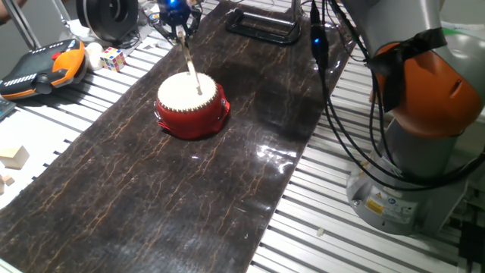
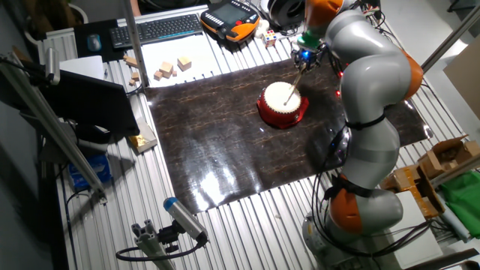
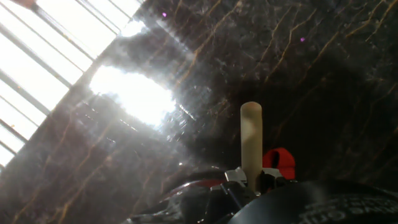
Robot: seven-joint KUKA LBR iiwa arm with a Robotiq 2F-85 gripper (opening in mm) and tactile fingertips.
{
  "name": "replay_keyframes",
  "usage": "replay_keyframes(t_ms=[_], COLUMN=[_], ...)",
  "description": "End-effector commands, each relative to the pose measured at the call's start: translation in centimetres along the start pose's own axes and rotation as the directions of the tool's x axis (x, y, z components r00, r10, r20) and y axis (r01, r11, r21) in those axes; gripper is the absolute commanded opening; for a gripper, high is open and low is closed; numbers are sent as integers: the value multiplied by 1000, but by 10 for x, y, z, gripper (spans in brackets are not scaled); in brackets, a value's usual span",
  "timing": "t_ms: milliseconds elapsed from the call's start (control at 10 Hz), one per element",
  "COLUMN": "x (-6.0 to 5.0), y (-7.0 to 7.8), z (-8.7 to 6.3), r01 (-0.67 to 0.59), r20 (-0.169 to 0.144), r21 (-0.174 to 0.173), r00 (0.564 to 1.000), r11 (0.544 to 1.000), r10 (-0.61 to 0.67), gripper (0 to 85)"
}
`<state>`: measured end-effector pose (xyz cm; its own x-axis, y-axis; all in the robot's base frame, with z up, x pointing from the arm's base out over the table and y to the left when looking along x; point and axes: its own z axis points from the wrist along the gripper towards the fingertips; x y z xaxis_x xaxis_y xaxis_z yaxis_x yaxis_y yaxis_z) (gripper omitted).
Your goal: Play the drum
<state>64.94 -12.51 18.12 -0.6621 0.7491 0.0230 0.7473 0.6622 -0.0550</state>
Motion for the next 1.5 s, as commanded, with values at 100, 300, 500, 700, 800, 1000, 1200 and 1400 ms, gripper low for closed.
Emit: replay_keyframes(t_ms=[100, 300, 500, 700, 800, 1000, 1200, 1400], x=[2, 1, 1, 7, 7, 3, 1, 3], y=[3, 3, 4, 9, 8, 2, -6, -10], z=[2, 3, 4, 7, 7, 2, -1, -2], r01=[-29, -27, -28, -49, -43, 29, 131, 227], r20=[66, 64, 59, 137, 126, 33, -9, -10], r21=[-19, -21, -25, -8, -4, 20, 53, 94], r00=[997, 998, 998, 989, 991, 999, 991, 974], r11=[999, 999, 999, 999, 999, 999, 990, 969], r10=[30, 28, 30, 49, 43, -30, -131, -227], gripper=[13, 17, 7, 7, 7, 7, 7, 7])
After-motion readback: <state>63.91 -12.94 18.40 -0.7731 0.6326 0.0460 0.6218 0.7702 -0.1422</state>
